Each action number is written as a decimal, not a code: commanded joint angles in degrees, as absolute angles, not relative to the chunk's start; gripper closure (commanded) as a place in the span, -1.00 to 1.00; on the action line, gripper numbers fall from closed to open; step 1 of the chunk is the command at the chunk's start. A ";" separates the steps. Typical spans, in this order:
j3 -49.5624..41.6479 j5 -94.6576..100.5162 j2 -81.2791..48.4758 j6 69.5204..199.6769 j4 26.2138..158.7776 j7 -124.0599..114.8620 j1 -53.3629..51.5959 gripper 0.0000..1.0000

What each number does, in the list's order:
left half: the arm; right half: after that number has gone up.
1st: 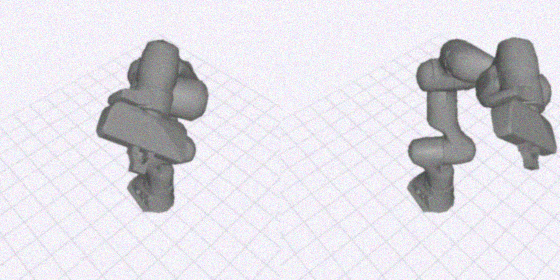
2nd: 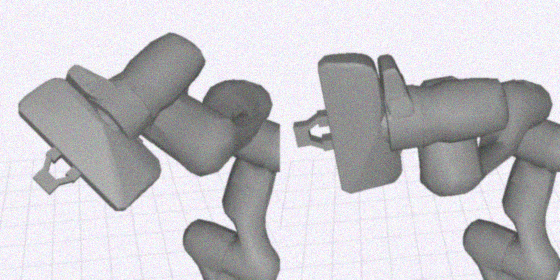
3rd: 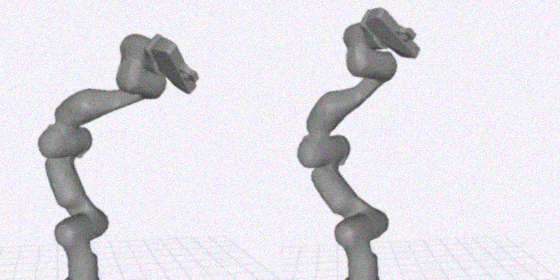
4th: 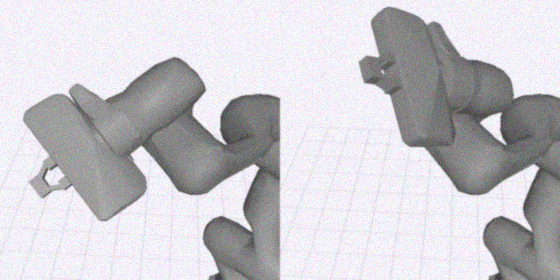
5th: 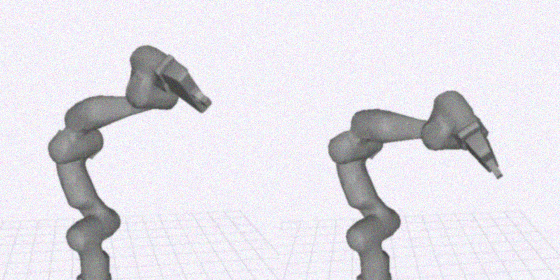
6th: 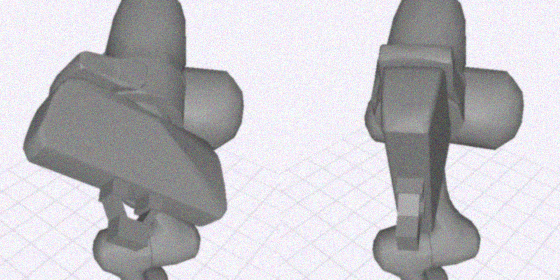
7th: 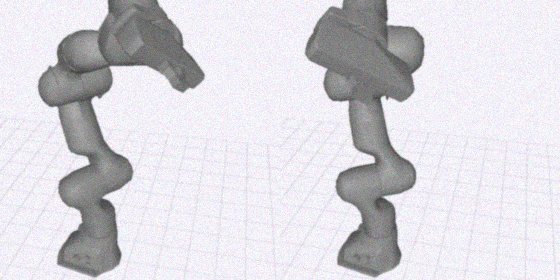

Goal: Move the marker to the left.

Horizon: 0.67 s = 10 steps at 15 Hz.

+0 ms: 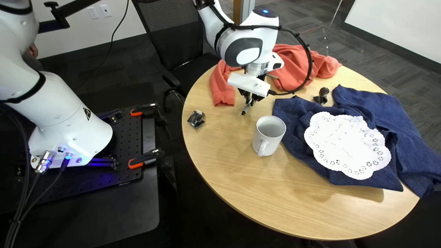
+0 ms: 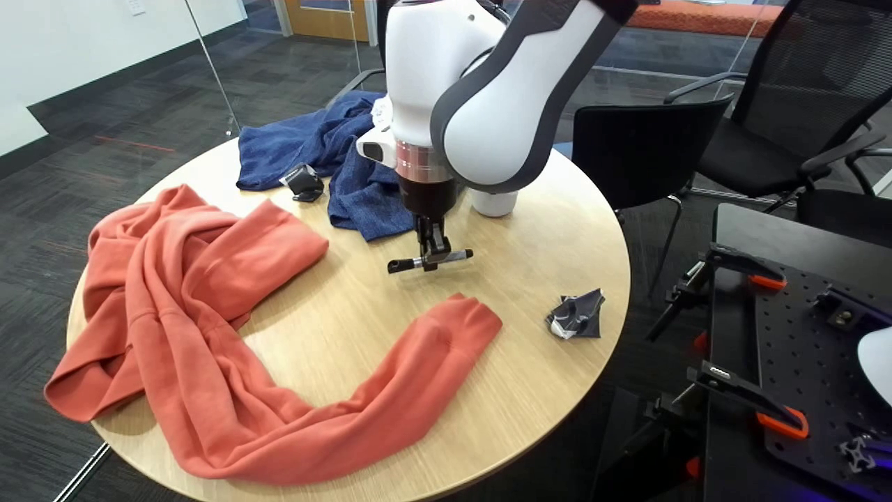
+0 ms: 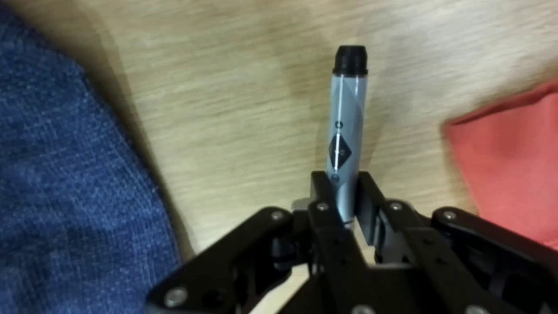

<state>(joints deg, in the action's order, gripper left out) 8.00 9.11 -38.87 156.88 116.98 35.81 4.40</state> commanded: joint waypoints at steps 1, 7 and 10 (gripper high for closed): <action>9.45 13.11 -37.85 155.06 114.57 38.30 3.14 0.91; 11.15 17.19 -40.75 151.07 107.14 45.04 -0.18 0.91; 11.28 17.83 -42.72 149.36 103.57 48.93 -1.92 0.91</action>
